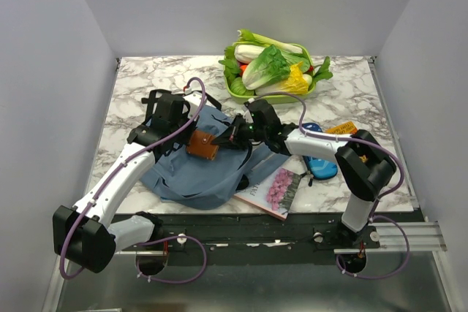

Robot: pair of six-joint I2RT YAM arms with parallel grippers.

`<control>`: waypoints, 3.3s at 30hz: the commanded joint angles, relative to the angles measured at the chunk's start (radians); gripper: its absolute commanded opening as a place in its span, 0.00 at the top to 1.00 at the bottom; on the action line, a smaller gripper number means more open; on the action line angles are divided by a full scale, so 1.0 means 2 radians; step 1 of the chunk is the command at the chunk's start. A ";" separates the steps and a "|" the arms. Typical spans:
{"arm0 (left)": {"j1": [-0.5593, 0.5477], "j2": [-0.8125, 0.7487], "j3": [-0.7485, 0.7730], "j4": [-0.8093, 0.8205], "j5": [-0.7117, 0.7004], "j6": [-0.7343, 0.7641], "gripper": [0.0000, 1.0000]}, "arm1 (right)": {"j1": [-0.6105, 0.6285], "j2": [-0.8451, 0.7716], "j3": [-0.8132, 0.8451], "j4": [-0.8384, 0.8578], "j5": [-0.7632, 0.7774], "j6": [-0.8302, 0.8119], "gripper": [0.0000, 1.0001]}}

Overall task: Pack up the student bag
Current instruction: Place the stationery in the student bag.

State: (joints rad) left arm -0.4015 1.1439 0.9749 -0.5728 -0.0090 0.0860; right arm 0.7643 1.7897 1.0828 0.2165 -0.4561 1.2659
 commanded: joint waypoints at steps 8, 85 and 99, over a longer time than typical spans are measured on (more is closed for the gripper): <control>-0.004 -0.002 0.021 0.015 0.014 -0.002 1.00 | 0.007 -0.004 -0.004 0.037 -0.022 -0.001 0.99; -0.004 0.019 0.072 -0.017 0.105 -0.014 1.00 | 0.047 0.119 0.134 0.108 0.069 0.026 0.99; -0.004 0.041 0.137 -0.033 0.171 -0.036 1.00 | 0.024 0.028 0.074 0.110 0.115 -0.012 0.99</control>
State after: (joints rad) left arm -0.3855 1.2198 1.1435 -0.6781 0.1127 0.0776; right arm 0.8192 1.9640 1.2736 0.4091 -0.3000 1.3041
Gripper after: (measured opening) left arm 0.009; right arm 0.043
